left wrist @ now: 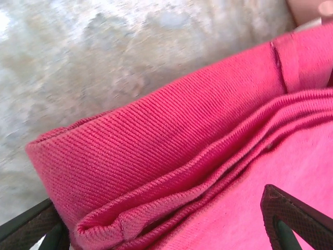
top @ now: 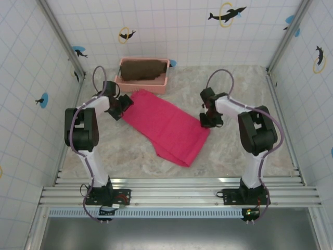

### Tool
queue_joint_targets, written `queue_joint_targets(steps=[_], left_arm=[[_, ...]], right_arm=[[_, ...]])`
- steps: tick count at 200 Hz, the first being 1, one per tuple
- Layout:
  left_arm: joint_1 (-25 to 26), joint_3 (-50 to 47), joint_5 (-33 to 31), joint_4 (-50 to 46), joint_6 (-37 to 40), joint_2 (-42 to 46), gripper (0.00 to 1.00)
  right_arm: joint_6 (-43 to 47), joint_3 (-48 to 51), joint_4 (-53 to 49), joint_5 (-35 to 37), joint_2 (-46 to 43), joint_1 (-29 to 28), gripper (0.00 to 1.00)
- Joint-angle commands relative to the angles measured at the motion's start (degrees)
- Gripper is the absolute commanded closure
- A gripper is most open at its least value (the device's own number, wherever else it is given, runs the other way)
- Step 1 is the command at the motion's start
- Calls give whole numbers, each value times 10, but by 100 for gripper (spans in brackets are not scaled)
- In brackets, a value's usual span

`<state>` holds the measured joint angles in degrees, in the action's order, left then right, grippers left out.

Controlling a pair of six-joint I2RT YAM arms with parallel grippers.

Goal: Roll up the long pants

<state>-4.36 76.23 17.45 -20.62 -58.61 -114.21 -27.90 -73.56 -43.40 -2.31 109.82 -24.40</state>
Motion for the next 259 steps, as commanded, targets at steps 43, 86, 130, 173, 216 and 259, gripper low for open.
queue_joint_targets(steps=[43,86,130,173,216,259], left_arm=[[13,62,-7,-22,11,-65,8],[14,122,-7,-32,34,-98,8],[14,179,-10,-63,70,-98,9],[8,186,-40,-126,145,-24,7],[-3,87,-38,-151,178,80,7],[-5,-4,-34,-177,191,174,7]], right_arm=[[-173,91,3,-8,-21,-286,100],[-225,53,-26,23,-22,-388,84],[-222,31,-72,95,-52,-397,66],[-153,-27,-103,125,-83,-357,47],[-62,-133,-69,100,-43,-276,41],[28,-396,-88,31,144,-216,24]])
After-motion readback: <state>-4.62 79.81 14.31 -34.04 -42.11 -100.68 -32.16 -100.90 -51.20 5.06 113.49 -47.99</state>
